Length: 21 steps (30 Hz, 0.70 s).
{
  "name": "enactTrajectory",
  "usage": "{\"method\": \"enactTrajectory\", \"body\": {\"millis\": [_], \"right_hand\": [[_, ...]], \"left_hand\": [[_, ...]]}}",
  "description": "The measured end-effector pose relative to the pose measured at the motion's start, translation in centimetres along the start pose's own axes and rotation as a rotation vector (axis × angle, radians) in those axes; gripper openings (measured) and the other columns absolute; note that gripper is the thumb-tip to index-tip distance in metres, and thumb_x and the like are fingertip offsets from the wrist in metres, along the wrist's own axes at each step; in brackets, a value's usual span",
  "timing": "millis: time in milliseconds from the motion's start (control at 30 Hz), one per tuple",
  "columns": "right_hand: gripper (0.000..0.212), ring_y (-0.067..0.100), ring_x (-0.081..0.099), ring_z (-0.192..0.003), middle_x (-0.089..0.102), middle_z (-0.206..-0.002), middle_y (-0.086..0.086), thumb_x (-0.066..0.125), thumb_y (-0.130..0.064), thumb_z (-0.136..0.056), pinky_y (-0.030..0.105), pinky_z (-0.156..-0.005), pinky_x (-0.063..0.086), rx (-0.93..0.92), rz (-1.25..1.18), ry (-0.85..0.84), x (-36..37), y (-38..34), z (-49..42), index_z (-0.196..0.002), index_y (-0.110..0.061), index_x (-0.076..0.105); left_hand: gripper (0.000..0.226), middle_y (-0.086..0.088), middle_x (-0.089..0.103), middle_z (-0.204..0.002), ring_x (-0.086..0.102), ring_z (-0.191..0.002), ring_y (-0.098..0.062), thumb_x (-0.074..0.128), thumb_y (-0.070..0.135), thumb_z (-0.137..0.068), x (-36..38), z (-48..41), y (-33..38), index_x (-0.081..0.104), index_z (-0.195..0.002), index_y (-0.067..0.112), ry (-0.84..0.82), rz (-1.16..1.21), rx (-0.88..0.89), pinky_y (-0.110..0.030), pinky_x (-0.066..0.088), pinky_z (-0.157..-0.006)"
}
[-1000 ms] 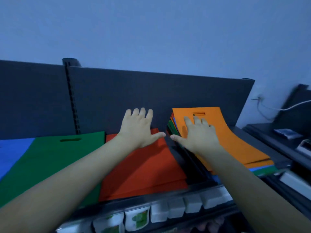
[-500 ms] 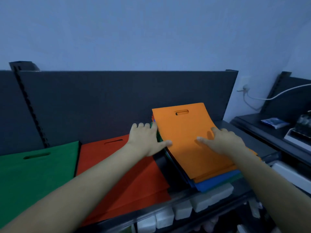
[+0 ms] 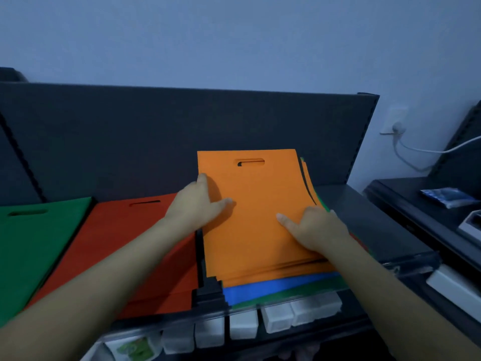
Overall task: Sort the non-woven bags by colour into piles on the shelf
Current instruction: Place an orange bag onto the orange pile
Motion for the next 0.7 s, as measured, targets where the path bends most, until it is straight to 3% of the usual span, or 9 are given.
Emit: {"method": "enactTrajectory", "body": {"millis": [67, 133, 200, 267, 333, 433, 533, 700], "right_hand": [[0.079, 0.030, 0.044, -0.128, 0.049, -0.138, 0.015, 0.025, -0.065, -0.095, 0.038, -0.106, 0.033, -0.049, 0.000, 0.001, 0.8, 0.0, -0.3, -0.133, 0.000, 0.048], [0.073, 0.027, 0.056, -0.106, 0.060, -0.109, 0.010, 0.025, -0.068, -0.093, 0.035, -0.084, 0.044, -0.053, -0.059, -0.027, 1.0, -0.2, -0.6, -0.105, -0.005, 0.060], [0.064, 0.022, 0.055, -0.074, 0.053, -0.075, 0.003, 0.028, -0.068, -0.093, 0.031, -0.060, 0.040, -0.039, -0.157, -0.013, 1.0, -0.5, -0.9, -0.073, -0.012, 0.051], [0.062, 0.018, 0.048, -0.062, 0.047, -0.066, 0.001, 0.030, -0.068, -0.092, 0.030, -0.053, 0.035, -0.055, -0.223, 0.013, 0.5, -0.8, -1.0, -0.066, -0.013, 0.043], [0.067, 0.019, 0.054, -0.067, 0.057, -0.073, 0.003, 0.030, -0.070, -0.090, 0.030, -0.057, 0.041, -0.080, -0.236, 0.006, 0.6, -0.8, -1.3, -0.074, -0.010, 0.053], [0.076, 0.024, 0.062, -0.100, 0.068, -0.110, 0.008, 0.033, -0.071, -0.089, 0.035, -0.082, 0.049, -0.130, -0.313, -0.022, 0.2, -0.5, -1.1, -0.113, -0.006, 0.065], [0.076, 0.027, 0.050, -0.126, 0.052, -0.140, 0.008, 0.040, -0.066, -0.091, 0.035, -0.097, 0.041, -0.125, -0.439, 0.009, -0.2, 0.2, -1.1, -0.140, -0.008, 0.047], [0.087, 0.028, 0.036, -0.138, 0.034, -0.153, 0.009, 0.030, -0.072, -0.090, 0.037, -0.108, 0.033, -0.131, -0.354, -0.080, 0.8, 0.7, -1.3, -0.150, -0.009, 0.027]], "left_hand": [[0.086, -0.008, 0.053, -0.128, 0.055, -0.111, -0.026, 0.067, 0.047, -0.085, -0.2, -0.4, -0.4, 0.020, -0.148, 0.013, 0.039, 0.114, 0.022, -0.034, 0.048, -0.081], [0.084, -0.007, 0.052, -0.130, 0.055, -0.113, -0.026, 0.072, 0.036, -0.082, -0.7, -0.8, -0.9, 0.023, -0.147, 0.016, 0.082, 0.241, 0.000, -0.041, 0.051, -0.089], [0.085, -0.006, 0.048, -0.134, 0.051, -0.119, -0.026, 0.076, 0.030, -0.080, -1.0, -1.1, -1.3, 0.024, -0.147, 0.016, 0.083, 0.394, -0.072, -0.041, 0.048, -0.095], [0.088, -0.005, 0.047, -0.135, 0.049, -0.122, -0.024, 0.077, 0.025, -0.080, -1.2, -1.0, -1.6, 0.022, -0.148, 0.014, 0.085, 0.532, -0.141, -0.035, 0.045, -0.094], [0.090, -0.004, 0.048, -0.133, 0.050, -0.121, -0.023, 0.077, 0.022, -0.081, -1.1, -0.7, -2.1, 0.020, -0.150, 0.014, 0.105, 0.625, -0.196, -0.034, 0.043, -0.091], [0.089, -0.005, 0.049, -0.134, 0.053, -0.115, -0.024, 0.079, 0.021, -0.079, -0.9, -0.6, -2.9, 0.024, -0.149, 0.015, 0.122, 0.758, -0.303, -0.037, 0.046, -0.088], [0.088, -0.005, 0.051, -0.132, 0.056, -0.111, -0.025, 0.081, 0.020, -0.077, -1.0, -0.4, -3.5, 0.029, -0.148, 0.012, 0.111, 0.871, -0.388, -0.039, 0.048, -0.085], [0.054, -0.006, 0.065, -0.114, 0.065, -0.093, -0.023, 0.078, 0.016, -0.079, -1.0, 0.4, -3.6, 0.053, -0.126, 0.010, -0.012, 0.961, -0.404, -0.035, 0.052, -0.067]]}}
Point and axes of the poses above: each hand's wrist, its own z-axis away from the middle knuckle, its own x-axis out of the palm, y = z × x, the point moved 1 cm from there along -z, towards the middle knuckle
